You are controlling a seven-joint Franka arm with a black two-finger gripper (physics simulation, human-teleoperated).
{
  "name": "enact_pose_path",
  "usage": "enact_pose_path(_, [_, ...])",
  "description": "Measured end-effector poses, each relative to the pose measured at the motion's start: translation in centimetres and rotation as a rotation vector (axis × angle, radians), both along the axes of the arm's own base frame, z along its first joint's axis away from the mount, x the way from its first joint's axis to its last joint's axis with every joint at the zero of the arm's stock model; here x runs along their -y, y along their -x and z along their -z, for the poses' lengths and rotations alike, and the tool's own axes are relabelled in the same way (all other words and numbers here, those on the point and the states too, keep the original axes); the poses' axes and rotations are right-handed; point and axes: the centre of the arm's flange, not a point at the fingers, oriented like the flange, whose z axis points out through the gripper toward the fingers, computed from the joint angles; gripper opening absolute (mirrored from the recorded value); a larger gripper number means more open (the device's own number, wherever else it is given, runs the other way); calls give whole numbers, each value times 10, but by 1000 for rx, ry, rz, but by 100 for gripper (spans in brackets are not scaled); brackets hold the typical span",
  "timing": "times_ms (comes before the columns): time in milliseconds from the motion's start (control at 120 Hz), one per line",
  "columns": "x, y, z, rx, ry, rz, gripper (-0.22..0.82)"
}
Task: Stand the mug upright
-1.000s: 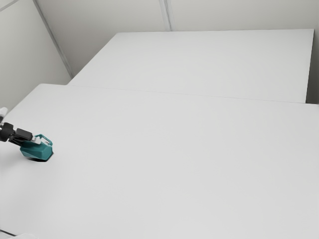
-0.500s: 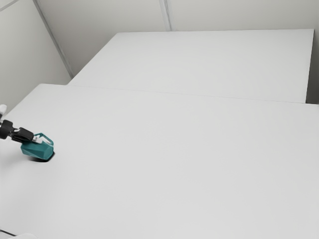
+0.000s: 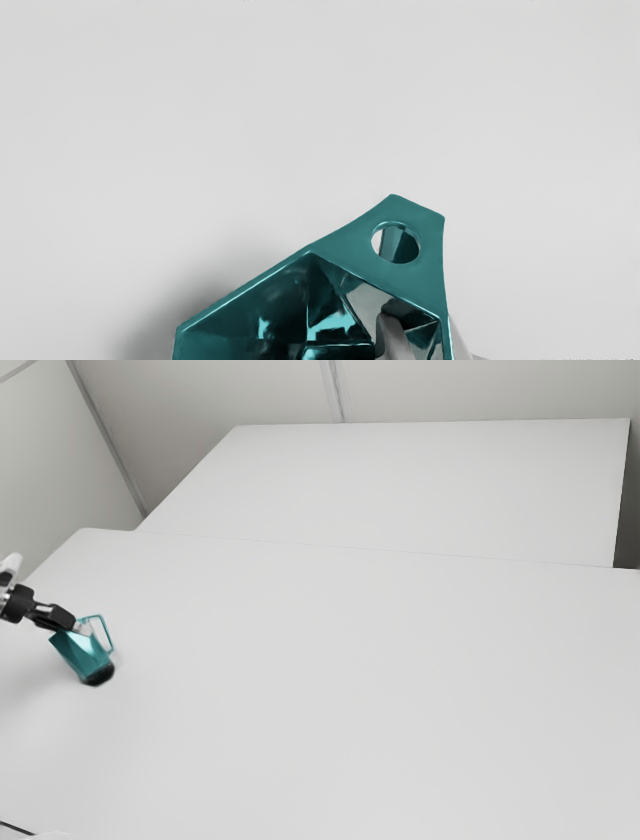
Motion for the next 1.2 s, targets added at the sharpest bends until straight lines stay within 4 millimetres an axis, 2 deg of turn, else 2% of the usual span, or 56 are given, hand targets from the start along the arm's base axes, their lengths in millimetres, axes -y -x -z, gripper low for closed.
enact_pose_path(158, [20, -4, -26, 7, -34, 36, -17])
enact_pose_path(267, [41, -16, -48, -8, -88, 93, -18])
enact_pose_path(492, [112, -47, -91, -79, -218, 228, -18])
enact_pose_path(733, [188, -66, -114, -166, -324, 301, -18])
enact_pose_path(1058, [274, -71, -125, -276, -451, 321, -18])
enact_pose_path(1200, [315, -66, -124, -296, -500, 320, -18])
